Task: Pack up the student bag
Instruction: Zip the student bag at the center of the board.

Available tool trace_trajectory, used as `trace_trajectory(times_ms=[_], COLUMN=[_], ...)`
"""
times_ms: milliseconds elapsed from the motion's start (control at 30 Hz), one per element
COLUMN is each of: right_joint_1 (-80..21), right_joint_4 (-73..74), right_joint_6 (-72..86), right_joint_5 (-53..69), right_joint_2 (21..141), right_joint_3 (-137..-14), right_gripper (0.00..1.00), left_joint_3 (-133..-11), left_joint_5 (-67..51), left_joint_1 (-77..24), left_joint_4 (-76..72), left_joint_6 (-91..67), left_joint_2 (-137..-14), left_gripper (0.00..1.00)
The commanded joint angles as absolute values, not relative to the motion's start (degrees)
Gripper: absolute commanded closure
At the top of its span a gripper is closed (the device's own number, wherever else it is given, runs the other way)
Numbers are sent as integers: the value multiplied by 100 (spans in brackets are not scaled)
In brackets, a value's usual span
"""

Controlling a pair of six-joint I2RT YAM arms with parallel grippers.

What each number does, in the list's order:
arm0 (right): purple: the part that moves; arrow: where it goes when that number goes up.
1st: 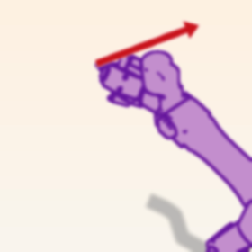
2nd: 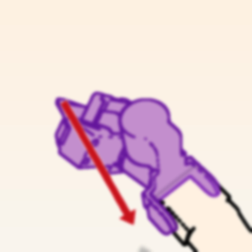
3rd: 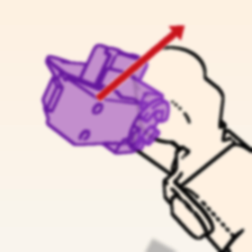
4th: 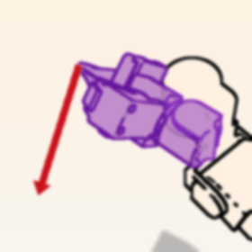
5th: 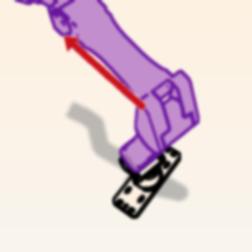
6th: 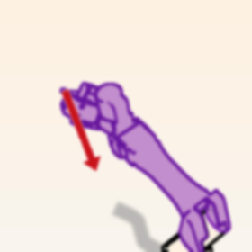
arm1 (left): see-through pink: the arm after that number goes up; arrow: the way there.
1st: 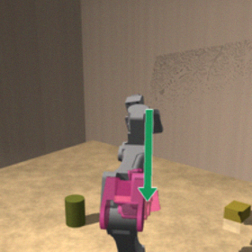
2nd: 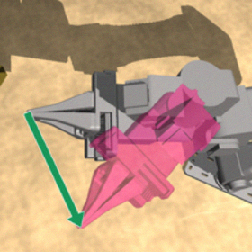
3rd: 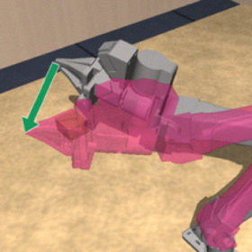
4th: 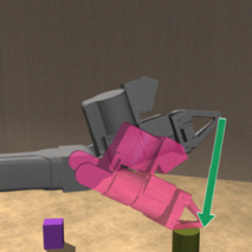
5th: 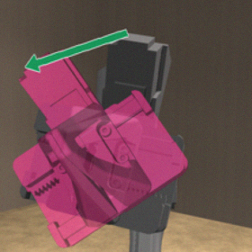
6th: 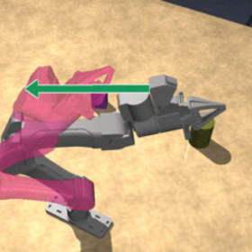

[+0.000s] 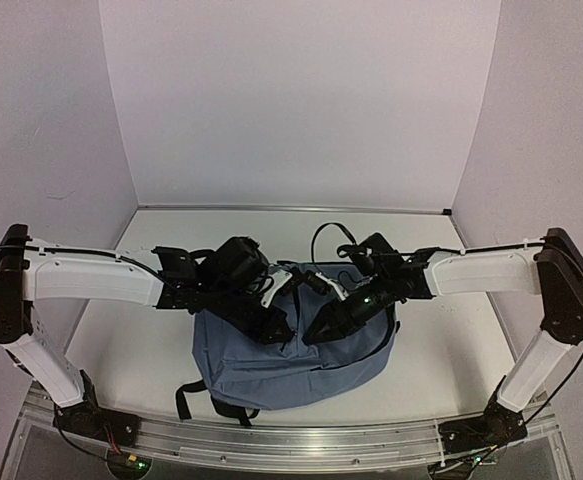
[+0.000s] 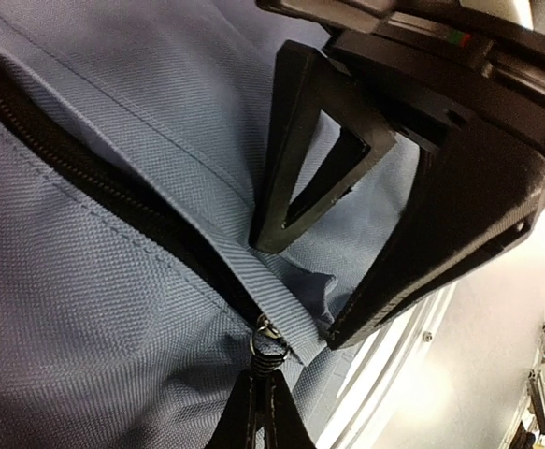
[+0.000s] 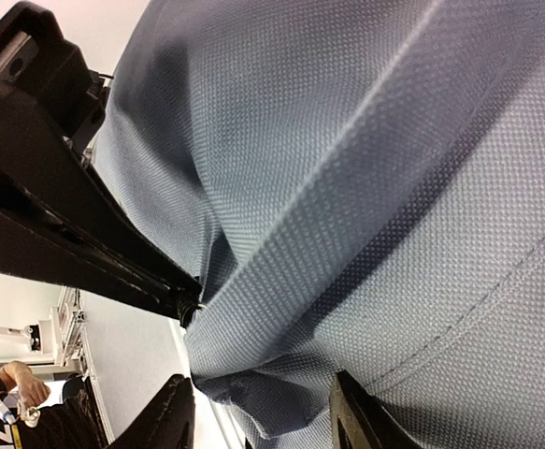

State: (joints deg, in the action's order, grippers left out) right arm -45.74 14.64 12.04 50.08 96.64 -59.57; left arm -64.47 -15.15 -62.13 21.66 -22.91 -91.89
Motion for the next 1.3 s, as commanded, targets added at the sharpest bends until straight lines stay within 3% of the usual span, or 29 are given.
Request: trace_trajectory(times_ms=[0,200,467,767,933,1033,1267], right_joint_1=[-4635,-4670,-4689,-4688,-4686,-4688,-4747], right_joint_4=[1223,1254,1333,1431,1515,1528,2163], right_joint_6=[1127,995,853,662,503,336,-761], right_joint_5=[4671,4401,4071,3756,3606,3490,3412], right_joint_2=[9859,9964,10042,10000,9965,9745,9374], right_joint_3=[-6101,-6034,-5922,-5763,-5744,-5754,-6253], right_gripper=[52,60,63,63,68,64,42], left_joint_3=[-6466,-6539,-7161,-7504,-7547,-7554,-7514], left_joint_5=[-934,-414,564,493,82,-323,-588], left_joint_1=[-6229,-6221,-6084,-5636,-5436,-5433,-5383], left_joint_4=[2320,2209,2625,2580,2402,2348,2246], left_joint_6=[-2372,-2459,-2541,-2681,-2631,-2580,-2646], left_joint_2=[-8904,-8837,-9228,-9314,-9329,-9387,-9356], left_gripper=[100,100,100,100,100,100,100])
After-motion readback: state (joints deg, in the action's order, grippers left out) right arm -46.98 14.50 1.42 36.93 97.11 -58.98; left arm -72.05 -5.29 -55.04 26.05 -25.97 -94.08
